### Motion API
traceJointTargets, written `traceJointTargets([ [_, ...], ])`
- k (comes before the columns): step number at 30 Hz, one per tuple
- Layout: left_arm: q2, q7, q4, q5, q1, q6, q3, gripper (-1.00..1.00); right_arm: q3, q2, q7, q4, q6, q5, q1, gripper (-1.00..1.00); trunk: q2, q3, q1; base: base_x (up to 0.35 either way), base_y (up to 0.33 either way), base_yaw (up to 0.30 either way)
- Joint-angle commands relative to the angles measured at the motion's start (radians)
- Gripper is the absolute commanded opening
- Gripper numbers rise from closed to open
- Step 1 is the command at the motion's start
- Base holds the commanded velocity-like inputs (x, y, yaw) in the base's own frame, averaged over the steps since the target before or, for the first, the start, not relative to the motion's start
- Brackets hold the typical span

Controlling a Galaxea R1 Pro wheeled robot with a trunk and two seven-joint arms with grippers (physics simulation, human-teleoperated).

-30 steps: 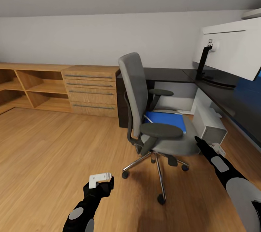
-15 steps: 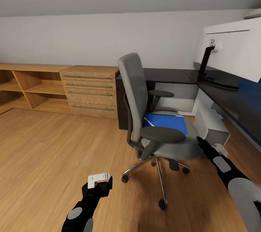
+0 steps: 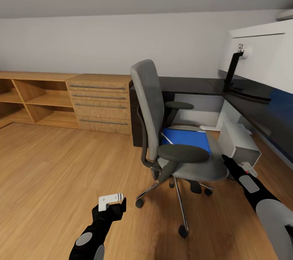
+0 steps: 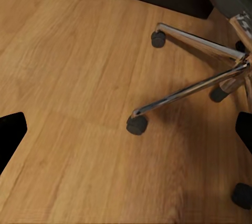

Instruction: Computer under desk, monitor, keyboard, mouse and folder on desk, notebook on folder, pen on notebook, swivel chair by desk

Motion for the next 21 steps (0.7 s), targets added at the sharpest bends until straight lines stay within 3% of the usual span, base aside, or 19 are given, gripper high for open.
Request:
traceJointTargets([
  [1,0.0,0.009,-0.002,0.011,0.0,0.003,-0.001,1.0,-0.004,0.001,0.005,0.001,0.004,-0.008,0.0,1.0,0.0,-0.001,0.0,0.033,0.0,0.0],
  [10,0.0,0.009,-0.002,0.011,0.0,0.003,0.0,1.0,-0.003,0.003,0.008,0.0,0.001,-0.008,0.0,1.0,0.0,-0.001,0.0,0.007,0.0,0.013],
  [21,0.0,0.009,-0.002,0.011,0.0,0.003,0.0,1.0,-0.004,0.004,0.01,-0.001,0.001,-0.007,0.0,1.0,0.0,-0.001,0.0,0.0,0.0,0.258],
])
